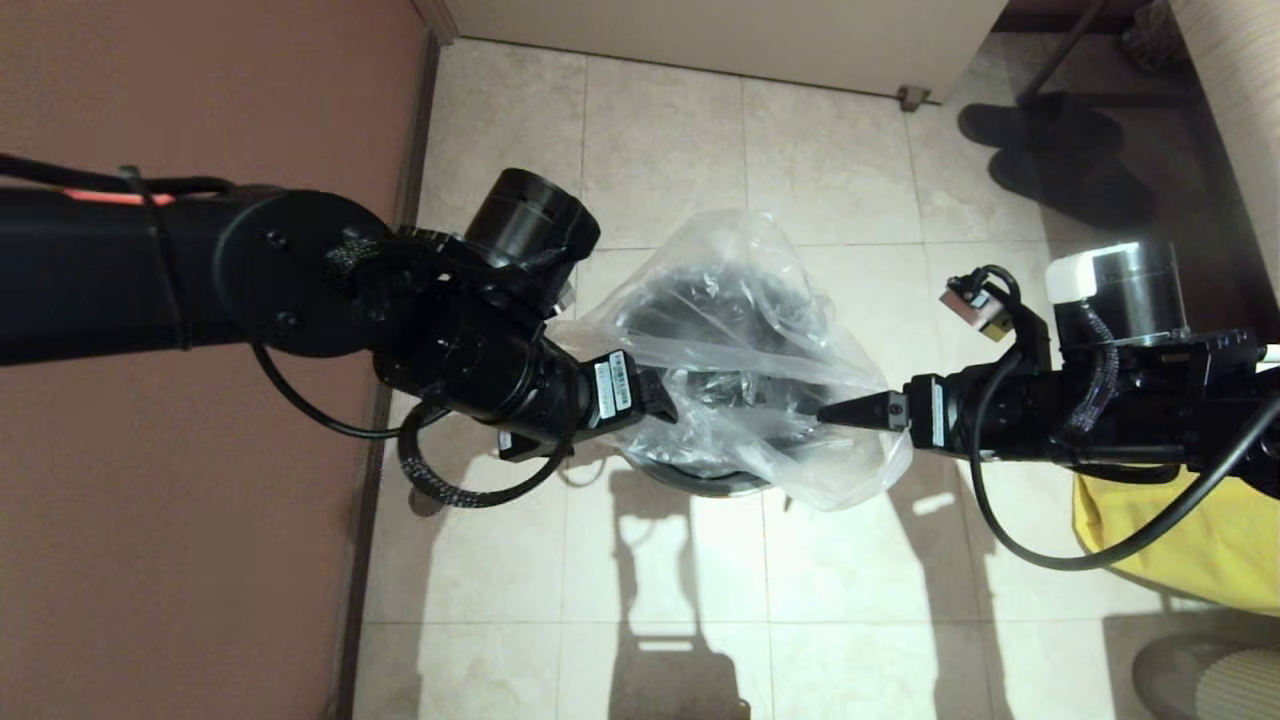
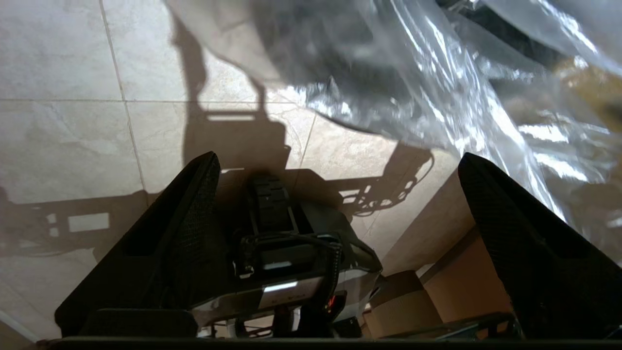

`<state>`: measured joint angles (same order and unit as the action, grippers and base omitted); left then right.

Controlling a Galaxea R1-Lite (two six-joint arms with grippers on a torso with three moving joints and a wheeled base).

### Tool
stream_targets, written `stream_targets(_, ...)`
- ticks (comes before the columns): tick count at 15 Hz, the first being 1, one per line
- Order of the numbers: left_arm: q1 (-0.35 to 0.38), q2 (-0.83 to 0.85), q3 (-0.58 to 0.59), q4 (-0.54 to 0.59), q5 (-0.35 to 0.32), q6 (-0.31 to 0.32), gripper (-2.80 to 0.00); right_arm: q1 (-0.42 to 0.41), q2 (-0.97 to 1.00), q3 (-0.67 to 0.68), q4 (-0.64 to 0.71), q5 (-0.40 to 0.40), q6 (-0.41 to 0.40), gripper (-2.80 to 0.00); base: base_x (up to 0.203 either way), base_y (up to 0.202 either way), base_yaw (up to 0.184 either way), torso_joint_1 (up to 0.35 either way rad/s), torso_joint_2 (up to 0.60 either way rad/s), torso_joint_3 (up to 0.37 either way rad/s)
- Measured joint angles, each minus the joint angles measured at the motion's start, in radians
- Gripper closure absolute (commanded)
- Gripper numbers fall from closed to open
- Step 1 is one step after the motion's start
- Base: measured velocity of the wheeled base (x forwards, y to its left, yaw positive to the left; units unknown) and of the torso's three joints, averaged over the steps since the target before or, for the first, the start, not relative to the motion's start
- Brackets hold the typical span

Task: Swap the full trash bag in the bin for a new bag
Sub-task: Put the new garbage bag on the trash can

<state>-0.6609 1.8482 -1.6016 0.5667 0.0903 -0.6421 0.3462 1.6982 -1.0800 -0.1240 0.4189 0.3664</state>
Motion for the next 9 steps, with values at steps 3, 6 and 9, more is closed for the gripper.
stream_targets(3,0.004,0.096,-0.097,0.004,0.002,0.000,-2.80,0.002,0.012,0.003,-0.005,0.000,-0.002,-2.80,0.000,0.000,0.000,0.000,0.00,0.000)
stream_targets(6,0.016,0.165,-0.207,0.049,0.007,0.003,-2.80,0.001,0.012,0.003,-0.006,0.000,-0.019,-2.80,0.000,0.000,0.000,0.000,0.00,0.000)
stream_targets(9,0.038,0.229,-0.309,0.123,0.009,0.011,-2.80,-0.001,0.010,0.004,-0.005,0.000,-0.021,-2.80,0.000,0.000,0.000,0.000,0.00,0.000)
